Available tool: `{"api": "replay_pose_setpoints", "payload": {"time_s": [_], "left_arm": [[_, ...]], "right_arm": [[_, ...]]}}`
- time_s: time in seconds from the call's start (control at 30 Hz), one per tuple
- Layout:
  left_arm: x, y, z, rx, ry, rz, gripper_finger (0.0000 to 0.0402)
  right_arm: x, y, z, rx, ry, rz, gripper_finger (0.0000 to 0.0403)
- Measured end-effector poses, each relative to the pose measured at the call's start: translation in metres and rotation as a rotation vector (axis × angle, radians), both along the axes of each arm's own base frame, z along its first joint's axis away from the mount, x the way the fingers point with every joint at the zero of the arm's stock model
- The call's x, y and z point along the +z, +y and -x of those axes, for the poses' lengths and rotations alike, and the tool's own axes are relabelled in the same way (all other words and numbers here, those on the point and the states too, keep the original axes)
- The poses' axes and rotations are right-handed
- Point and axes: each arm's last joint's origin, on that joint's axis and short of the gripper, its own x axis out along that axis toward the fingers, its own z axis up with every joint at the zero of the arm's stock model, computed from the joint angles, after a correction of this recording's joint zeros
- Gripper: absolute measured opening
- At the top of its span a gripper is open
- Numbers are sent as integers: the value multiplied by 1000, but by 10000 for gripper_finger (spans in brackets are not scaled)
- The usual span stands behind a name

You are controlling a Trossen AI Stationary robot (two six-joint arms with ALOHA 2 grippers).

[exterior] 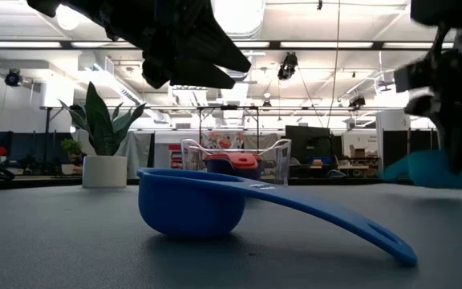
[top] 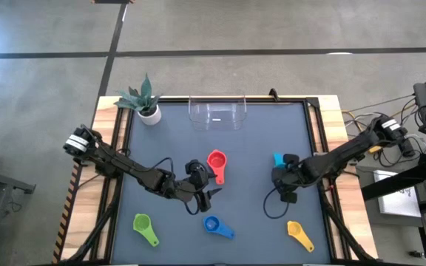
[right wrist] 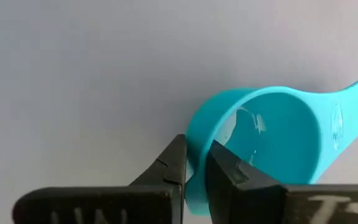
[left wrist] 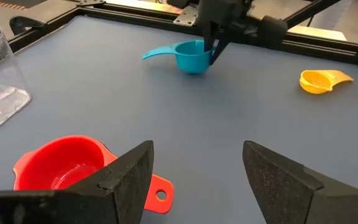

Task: Nest measuring cups in basket
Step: Stack the light blue measuring cup on top of the red measuring cup

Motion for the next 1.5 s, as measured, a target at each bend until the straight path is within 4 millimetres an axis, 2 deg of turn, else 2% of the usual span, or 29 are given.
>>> {"api": "replay_pose_setpoints", "payload": {"time_s": [0.27,0.5,0.63,0.9,1.17,1.5], "left_arm": [[0,2,-1,-32,28,-79,231],[1,6,0,20,70,-313,231],[2,8,0,42,90,-400,231],[5,7,-1,18,76,-435,231],[9,3,-4,-95,28,-405,231],[11,2,-6,-129,6,-409,231]], "right_arm": [[44,24,-22,342,-238,-14,23],[72,35,-40,499,-432,0,23],[78,40,-47,570,-515,-32,23],[81,51,-61,720,-661,-77,22],[75,51,-70,729,-671,-62,22],[73,50,-76,719,-688,-63,22]]}}
